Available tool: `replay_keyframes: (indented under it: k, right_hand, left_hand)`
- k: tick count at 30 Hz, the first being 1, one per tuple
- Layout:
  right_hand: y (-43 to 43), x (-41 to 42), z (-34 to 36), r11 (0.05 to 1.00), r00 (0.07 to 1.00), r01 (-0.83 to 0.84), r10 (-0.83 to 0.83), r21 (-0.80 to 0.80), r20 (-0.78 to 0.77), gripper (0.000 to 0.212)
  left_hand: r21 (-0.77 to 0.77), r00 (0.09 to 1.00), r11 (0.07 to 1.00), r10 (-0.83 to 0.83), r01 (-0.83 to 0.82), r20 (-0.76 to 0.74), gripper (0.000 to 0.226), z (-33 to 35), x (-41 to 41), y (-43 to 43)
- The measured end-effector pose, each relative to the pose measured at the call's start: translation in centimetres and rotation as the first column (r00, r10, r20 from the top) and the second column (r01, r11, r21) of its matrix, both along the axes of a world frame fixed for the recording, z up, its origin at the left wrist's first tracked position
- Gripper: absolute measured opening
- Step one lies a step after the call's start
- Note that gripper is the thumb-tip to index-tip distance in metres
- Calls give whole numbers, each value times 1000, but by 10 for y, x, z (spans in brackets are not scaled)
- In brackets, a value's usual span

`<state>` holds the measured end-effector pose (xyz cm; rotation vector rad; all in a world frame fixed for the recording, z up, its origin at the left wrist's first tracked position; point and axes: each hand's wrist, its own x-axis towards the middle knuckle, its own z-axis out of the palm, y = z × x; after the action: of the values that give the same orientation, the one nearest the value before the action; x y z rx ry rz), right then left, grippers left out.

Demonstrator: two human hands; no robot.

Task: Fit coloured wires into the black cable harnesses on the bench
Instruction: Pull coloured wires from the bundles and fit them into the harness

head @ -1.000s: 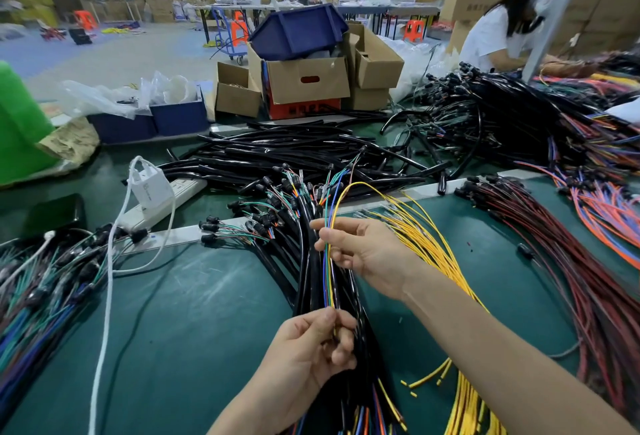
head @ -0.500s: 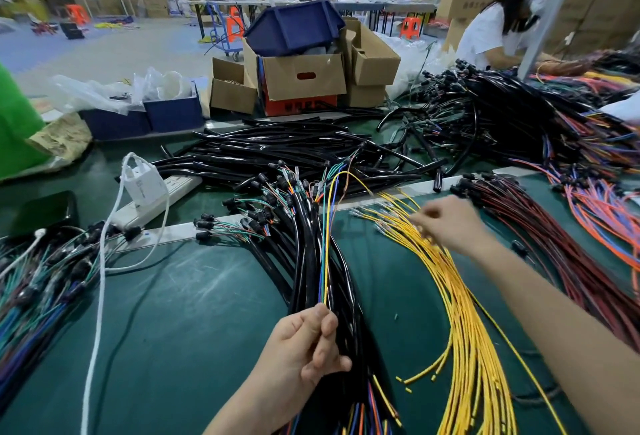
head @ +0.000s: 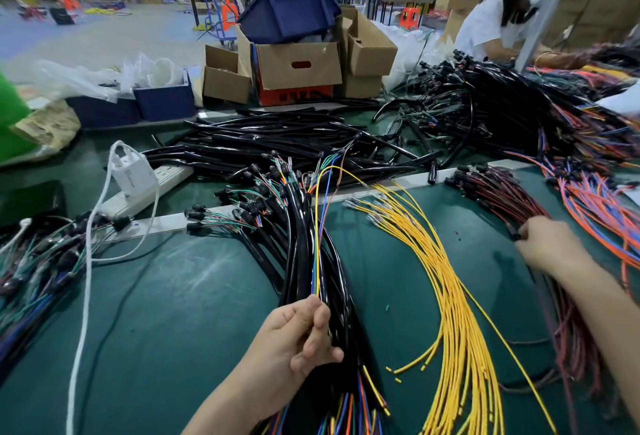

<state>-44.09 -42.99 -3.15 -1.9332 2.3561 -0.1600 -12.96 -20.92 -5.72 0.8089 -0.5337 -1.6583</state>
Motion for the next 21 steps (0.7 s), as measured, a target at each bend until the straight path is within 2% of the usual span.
replay_keyframes:
  k: [2,3,4,6,7,8,9,13,17,19,21]
  right_hand:
    - [5,13,27,983,971,-109,138,-150,195,19]
    - [10,22,45,955,914,-177,249,-238,321,13]
    - [17,33,65,923,796,-231,361,-308,486,8]
    - [35,59,108,874,405,-301,479,-382,779,10]
    - [41,70,126,842,223,-343,503,-416,835,11]
    - [44,80,141,810,113,-384,518,-443,848,11]
    - [47,92,154,781,50,-424,527,-459,849,11]
    - [48,138,173,714,-65,-543,488,-441,870,16]
    - [43,181,165,746,-137,-550,363,-375,922,17]
    - [37,201,153,766,-123,-540,338,-348,933,18]
    - [31,217,137,768,-26,-559,361,-312,932,20]
  left_hand:
    - [-9,1000,1000,30,-30,-2,29,0,-1,-1]
    - [-12,999,999,53,-53,1,27,0,-1,-1]
    - [-14,997,997,74,-74,6,26,-1,-2,-2]
    - [-28,995,995,99,-99,22,24,-3,-3,-2]
    - [-45,994,994,104,-102,35,23,-4,-3,-2]
    - [-65,993,992,107,-104,48,22,-5,-4,-2]
    - [-82,992,991,114,-109,59,21,-5,-4,-2]
    - [-78,994,992,104,-101,46,21,-9,-3,-3]
    - [-68,996,994,84,-83,17,21,-9,-2,-4]
    - [-66,997,995,76,-74,24,21,-9,-3,-4]
    - [-63,997,996,65,-62,38,22,-10,-3,-4]
